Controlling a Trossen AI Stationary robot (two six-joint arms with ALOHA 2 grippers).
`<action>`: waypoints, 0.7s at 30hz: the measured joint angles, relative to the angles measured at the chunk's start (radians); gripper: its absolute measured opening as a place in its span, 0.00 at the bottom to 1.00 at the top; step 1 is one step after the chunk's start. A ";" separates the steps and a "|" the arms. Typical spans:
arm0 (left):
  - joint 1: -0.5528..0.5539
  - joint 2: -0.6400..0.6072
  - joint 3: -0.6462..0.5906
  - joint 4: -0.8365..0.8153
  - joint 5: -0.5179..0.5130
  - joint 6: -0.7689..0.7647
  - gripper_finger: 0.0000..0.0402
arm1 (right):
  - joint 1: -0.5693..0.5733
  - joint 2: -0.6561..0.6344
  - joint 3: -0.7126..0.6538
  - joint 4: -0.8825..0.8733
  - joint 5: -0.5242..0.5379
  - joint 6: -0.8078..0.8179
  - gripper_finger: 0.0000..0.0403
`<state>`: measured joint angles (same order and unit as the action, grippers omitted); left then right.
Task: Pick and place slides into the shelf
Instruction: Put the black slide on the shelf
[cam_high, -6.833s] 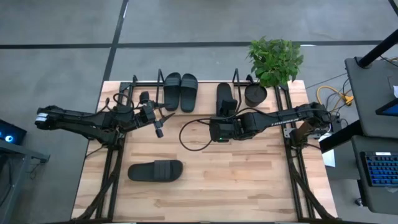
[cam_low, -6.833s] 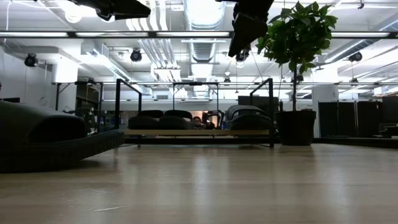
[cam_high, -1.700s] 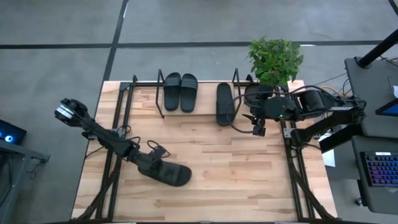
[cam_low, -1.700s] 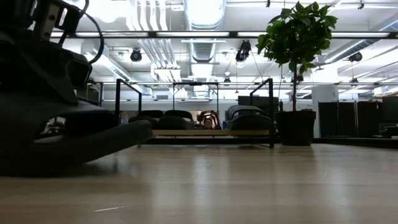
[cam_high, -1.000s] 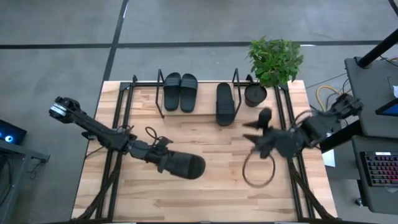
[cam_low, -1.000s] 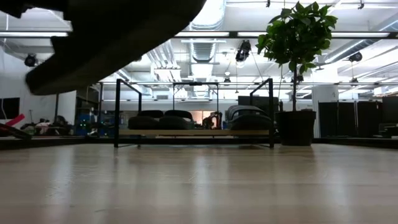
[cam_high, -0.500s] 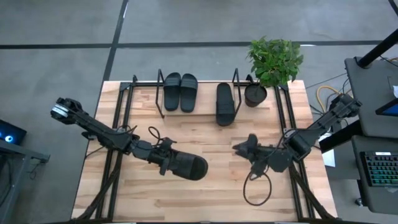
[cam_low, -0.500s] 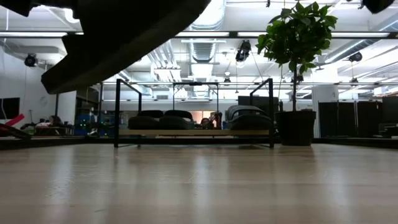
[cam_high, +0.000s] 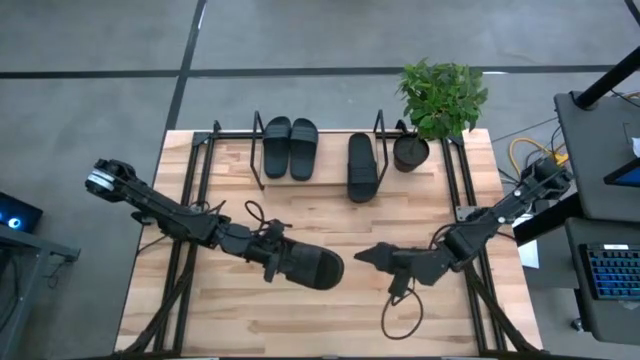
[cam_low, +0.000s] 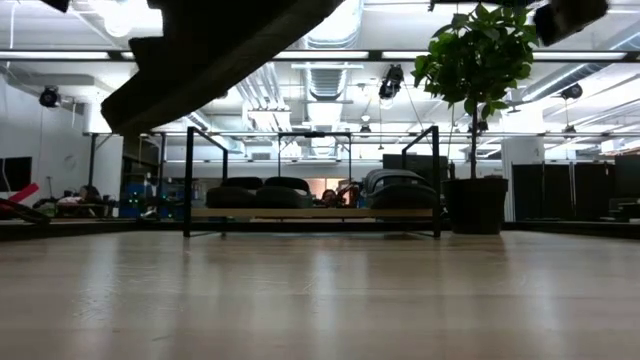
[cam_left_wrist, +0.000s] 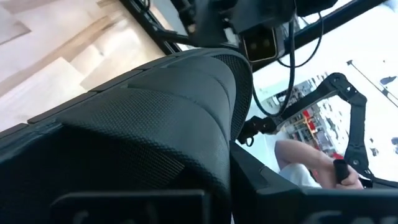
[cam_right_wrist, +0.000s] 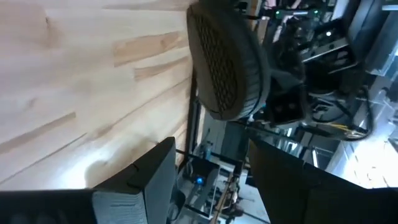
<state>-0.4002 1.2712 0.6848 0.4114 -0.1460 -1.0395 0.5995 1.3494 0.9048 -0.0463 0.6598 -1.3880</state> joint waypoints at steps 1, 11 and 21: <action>0.001 0.010 0.010 0.000 0.009 0.003 0.00 | -0.009 0.012 0.011 0.002 -0.012 -0.007 0.48; 0.004 0.093 0.082 0.000 0.044 0.037 0.00 | -0.035 0.119 0.117 -0.007 -0.039 -0.071 0.49; 0.038 0.077 0.074 -0.006 0.031 0.083 0.00 | -0.036 0.156 0.161 -0.091 -0.027 -0.052 0.50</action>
<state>-0.3626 1.3479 0.7589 0.4050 -0.1149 -0.9562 0.5636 1.5055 1.0662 -0.1373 0.6327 -1.4401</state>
